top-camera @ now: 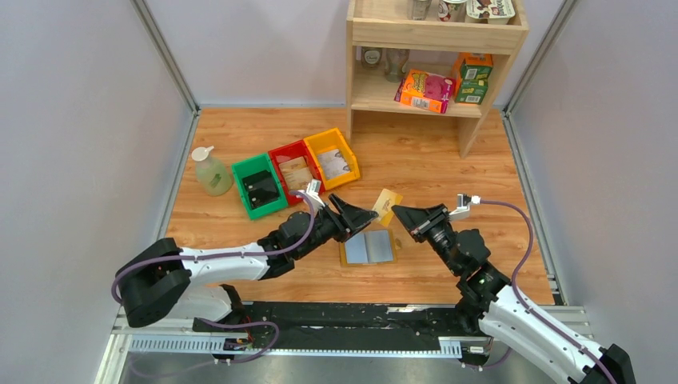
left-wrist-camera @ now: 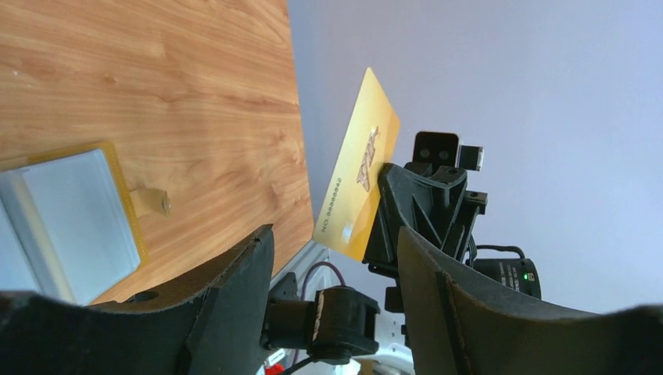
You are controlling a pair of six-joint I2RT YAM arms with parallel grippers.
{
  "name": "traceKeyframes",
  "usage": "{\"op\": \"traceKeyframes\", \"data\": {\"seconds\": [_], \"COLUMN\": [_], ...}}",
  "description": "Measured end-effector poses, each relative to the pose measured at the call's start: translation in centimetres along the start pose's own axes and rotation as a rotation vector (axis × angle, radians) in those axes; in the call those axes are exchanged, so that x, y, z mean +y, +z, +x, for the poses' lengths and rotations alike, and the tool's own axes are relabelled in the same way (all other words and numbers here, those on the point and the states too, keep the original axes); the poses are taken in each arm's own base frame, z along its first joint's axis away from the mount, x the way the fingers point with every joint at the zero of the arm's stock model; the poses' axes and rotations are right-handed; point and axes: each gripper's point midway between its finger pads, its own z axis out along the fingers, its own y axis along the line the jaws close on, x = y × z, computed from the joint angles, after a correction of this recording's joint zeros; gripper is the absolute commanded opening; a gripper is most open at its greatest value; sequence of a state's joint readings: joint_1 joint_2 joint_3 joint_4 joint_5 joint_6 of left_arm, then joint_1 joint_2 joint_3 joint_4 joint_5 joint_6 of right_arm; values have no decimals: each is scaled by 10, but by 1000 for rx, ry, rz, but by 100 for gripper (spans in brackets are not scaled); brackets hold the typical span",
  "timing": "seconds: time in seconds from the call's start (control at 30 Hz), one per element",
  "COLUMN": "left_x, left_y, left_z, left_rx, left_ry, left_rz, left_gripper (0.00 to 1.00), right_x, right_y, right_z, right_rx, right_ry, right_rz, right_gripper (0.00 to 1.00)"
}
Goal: Take the credit cards out of the card holder
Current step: Place the credit card in the storage box.
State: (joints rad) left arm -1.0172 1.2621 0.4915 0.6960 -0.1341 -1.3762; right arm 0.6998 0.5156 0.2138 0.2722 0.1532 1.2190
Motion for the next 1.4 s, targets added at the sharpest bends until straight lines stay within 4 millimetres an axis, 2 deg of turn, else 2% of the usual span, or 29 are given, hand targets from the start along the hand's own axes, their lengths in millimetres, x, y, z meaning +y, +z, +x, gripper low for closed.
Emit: {"op": "traceKeyframes", "data": {"seconds": [0.13, 0.33, 0.43, 0.6, 0.67, 0.73, 0.8, 0.87, 1.03, 1.1, 1.13, 1.27, 1.4], "left_x": [5, 11, 11, 6, 3, -2, -6, -7, 0, 8, 13, 32, 49], "left_y": [4, 14, 18, 23, 24, 25, 24, 24, 15, 10, 8, -1, -13], "left_z": [5, 8, 9, 7, 5, 4, 3, 2, -5, -10, -14, -38, -72], "left_rx": [3, 2, 1, -15, -26, -33, -38, -42, -68, -64, -56, -27, 10], "left_ry": [-40, -91, -109, -139, -148, -155, -159, -161, -150, -133, -118, -11, 163], "left_rz": [-10, -6, 2, 41, 56, 77, 91, 98, 93, 67, 49, -54, -226], "left_gripper": [63, 49, 42, 22, 8, 0, 0, 0, 0, 0, 0, 0, 0], "right_x": [1, 6, 1, -7, -7, -7, -8, -8, -8, -13, -16, -26, -32], "right_y": [0, 0, 0, 1, 1, 1, 1, 0, -3, -6, -7, -10, -13], "right_z": [-2, -2, -1, 4, 4, 4, 3, 3, 1, 1, 0, -4, -9], "right_rx": [-14, -16, -20, -9, -8, -12, -17, -18, -24, -26, -27, -27, -5], "right_ry": [8, 20, 20, 26, 32, 36, 43, 45, 25, -6, -30, -138, -275], "right_rz": [-7, -27, -17, 0, -1, -4, -5, -8, -8, 9, 24, 99, 178], "right_gripper": [0, 0, 0, 0, 0, 3, 12, 29, 84, 96, 100, 100, 100]}}
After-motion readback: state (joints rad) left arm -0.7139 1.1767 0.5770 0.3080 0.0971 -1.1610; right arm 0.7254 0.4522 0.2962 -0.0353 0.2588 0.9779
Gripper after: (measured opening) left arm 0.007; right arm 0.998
